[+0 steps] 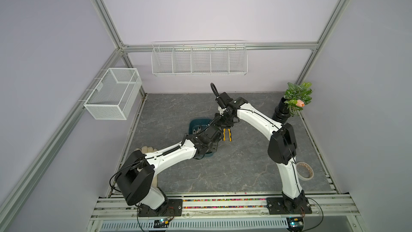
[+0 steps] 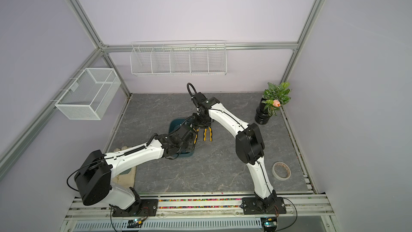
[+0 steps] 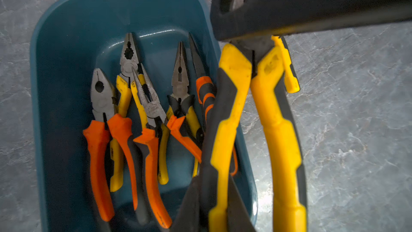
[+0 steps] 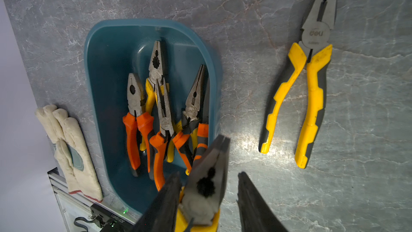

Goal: Take the pliers out of the storage box
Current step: Pick up the pliers from the storage box.

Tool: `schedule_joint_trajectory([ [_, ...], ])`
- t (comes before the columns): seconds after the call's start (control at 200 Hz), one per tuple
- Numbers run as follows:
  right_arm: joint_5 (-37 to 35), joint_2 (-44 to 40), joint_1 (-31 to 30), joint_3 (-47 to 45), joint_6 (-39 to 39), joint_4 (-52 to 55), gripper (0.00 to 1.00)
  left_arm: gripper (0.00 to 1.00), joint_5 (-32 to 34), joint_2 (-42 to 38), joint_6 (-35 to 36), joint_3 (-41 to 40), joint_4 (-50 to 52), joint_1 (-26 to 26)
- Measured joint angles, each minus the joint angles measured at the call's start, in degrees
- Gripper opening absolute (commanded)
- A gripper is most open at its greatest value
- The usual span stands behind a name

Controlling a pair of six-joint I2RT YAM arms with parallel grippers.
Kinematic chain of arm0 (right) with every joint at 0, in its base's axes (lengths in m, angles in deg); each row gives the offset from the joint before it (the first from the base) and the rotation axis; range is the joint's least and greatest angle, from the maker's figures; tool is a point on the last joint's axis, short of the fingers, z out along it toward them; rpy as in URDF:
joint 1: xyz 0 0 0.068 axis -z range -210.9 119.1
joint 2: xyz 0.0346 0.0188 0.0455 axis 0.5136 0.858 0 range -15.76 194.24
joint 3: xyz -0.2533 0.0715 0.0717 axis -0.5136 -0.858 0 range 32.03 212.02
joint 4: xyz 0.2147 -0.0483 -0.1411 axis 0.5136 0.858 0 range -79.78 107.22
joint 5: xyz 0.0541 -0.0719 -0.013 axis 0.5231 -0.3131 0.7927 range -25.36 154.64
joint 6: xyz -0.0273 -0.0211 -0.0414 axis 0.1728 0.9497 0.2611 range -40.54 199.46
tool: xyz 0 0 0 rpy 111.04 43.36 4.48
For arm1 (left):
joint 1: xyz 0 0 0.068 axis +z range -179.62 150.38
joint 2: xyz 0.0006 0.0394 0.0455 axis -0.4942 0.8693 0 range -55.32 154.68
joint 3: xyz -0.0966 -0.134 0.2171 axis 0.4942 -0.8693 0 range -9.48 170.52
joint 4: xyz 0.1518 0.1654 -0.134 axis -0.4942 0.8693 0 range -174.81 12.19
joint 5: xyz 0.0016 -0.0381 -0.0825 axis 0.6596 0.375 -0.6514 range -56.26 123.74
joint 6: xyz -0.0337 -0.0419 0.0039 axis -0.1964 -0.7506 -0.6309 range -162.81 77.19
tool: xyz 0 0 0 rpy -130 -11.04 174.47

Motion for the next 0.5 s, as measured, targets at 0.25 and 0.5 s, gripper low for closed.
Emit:
schedule_joint_trajectory([
  [0.25, 0.24, 0.22, 0.22, -0.04, -0.48, 0.2, 0.42, 0.0, 2.19, 0.61, 0.04, 0.44, 0.87, -0.85],
  [0.5, 1.49, 0.44, 0.22, -0.55, -1.64, -0.52, 0.42, 0.0, 2.78, 0.74, -0.02, 0.44, 1.46, -1.01],
])
